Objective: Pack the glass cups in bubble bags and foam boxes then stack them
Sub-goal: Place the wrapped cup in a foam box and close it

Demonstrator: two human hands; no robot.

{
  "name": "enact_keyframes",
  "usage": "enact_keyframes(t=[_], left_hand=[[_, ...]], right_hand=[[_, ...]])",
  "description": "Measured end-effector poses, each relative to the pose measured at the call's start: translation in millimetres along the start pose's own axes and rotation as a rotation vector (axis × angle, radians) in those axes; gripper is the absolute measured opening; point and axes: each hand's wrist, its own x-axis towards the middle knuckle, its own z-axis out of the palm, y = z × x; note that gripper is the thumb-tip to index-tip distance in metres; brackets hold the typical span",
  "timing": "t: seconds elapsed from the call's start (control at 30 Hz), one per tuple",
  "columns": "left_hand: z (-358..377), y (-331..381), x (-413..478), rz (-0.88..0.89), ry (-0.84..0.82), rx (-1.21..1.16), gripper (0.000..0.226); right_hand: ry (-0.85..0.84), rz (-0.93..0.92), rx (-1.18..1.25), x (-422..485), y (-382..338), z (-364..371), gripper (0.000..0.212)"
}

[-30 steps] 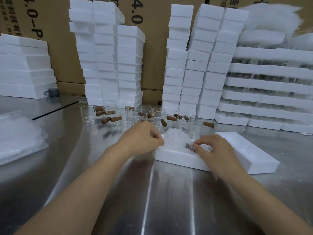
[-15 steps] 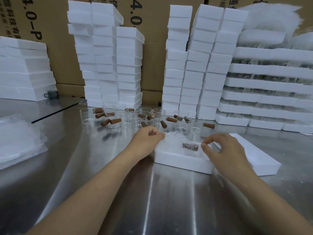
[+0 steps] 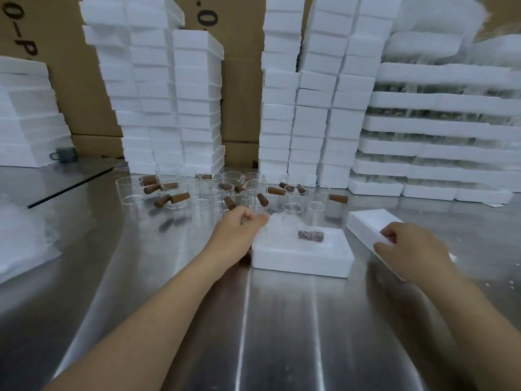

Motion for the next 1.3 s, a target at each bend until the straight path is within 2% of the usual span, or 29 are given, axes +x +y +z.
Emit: enact_keyframes(t=[0.07, 0.13, 0.2, 0.23, 0.3, 0.37, 0.5, 0.63, 0.77, 0.9, 0.97, 1.1, 1.17, 1.23, 1.3], left_hand=[[1.1, 2.6, -2.4, 0.000, -0.008, 0.013, 0.034], [3.5, 4.8, -4.7, 0.027, 0.023, 0.026, 0.029], [4.8, 8.1, -7.5, 0.093, 0.092, 0.052, 0.020], [5.0, 10.8, -9.4, 0.137, 0.128, 0.056, 0.015], [5.4, 17.8, -13.7, 0.218, 0.171, 0.030, 0.008], [6.1, 25.6, -17.3, 0.272, 0.157, -0.060, 0.013], [6.6, 36.3, -23.9, 0.314, 0.005, -0.116, 0.054], [9.1, 37.9, -27.7, 0.326, -0.082, -0.101, 0.077], [8.6, 43.4, -25.1, 0.310, -0.085, -0.232, 0.079], [-1.8, 41.4, -17.6, 0.248, -0.071, -0.334, 0.101], [-8.6, 38.9, -14.8, 0.214, -0.106, -0.344, 0.098], [-18.3, 32.8, -11.1, 0.148, -0.152, -0.346, 0.080], [-22.0, 29.3, -8.9, 0.119, -0.155, -0.362, 0.076], [-25.4, 26.3, -7.2, 0.093, -0.172, -0.372, 0.080], [-27.3, 23.9, -6.6, 0.078, -0.211, -0.360, 0.081]], right_hand=[[0.037, -0.022, -0.005, -0.7, 0.2, 0.6, 0.017], [0.165, -0.078, 0.118, -3.1, -2.3, -3.2, 0.015], [0.272, -0.144, 0.425, -8.8, -10.7, -11.9, 0.013], [0.274, -0.159, 0.624, -12.0, -16.3, -17.1, 0.013], [0.144, -0.170, 1.011, -18.2, -28.3, -24.9, 0.016], [-0.038, -0.203, 1.272, -21.0, -37.2, -26.4, 0.016], [-0.278, -0.265, 1.630, -29.8, -52.0, -23.9, 0.018], [-0.458, -0.318, 1.706, -37.1, -57.8, -19.8, 0.014], [-0.516, -0.291, 1.682, -42.4, -61.5, -20.0, 0.014], [-0.549, -0.167, 1.655, -43.8, -64.1, -22.6, 0.009], [-0.526, -0.105, 1.632, -42.1, -63.8, -23.7, 0.021], [-0.415, -0.002, 1.635, -39.7, -60.4, -23.2, 0.062], [-0.366, 0.027, 1.650, -38.4, -58.7, -21.9, 0.072], [-0.305, 0.077, 1.646, -36.1, -56.7, -20.3, 0.069], [-0.236, 0.119, 1.587, -33.8, -54.5, -17.7, 0.056]])
